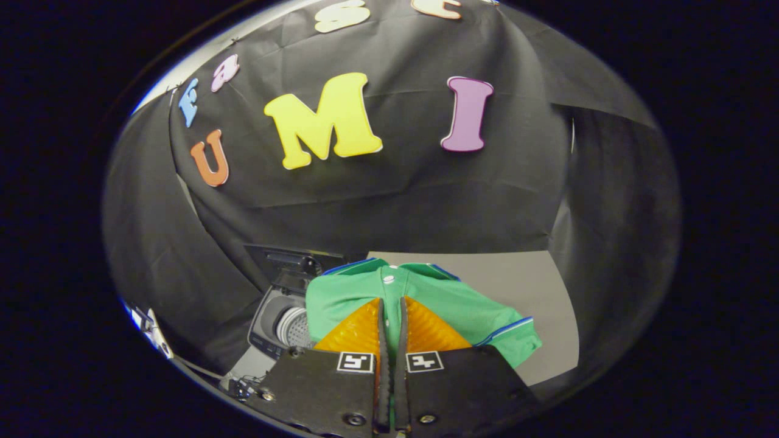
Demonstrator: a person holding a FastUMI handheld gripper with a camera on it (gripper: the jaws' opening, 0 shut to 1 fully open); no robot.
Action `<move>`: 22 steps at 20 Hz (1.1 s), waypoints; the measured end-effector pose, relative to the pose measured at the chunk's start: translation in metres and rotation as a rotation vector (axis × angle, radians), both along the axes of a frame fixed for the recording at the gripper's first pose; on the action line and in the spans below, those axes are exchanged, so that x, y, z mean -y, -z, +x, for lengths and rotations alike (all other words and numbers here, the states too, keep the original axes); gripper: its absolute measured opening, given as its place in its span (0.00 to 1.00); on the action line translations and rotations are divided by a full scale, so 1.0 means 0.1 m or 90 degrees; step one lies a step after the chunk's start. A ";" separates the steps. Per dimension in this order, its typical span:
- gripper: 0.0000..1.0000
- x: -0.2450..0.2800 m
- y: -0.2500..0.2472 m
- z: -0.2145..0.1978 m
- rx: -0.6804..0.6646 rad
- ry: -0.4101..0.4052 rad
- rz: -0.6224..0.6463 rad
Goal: Put the clothes into the washing machine and then close the washing machine lid.
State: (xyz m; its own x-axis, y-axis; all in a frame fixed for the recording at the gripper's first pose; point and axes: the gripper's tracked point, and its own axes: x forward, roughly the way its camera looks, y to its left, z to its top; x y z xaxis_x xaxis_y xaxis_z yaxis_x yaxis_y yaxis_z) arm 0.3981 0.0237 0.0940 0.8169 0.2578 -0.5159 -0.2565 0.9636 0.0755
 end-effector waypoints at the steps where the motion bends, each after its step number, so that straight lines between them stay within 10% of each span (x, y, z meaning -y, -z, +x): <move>1: 0.07 -0.09 -0.04 0.00 0.004 -0.011 0.001; 22: 0.07 -2.66 0.08 0.02 -0.020 -0.284 0.004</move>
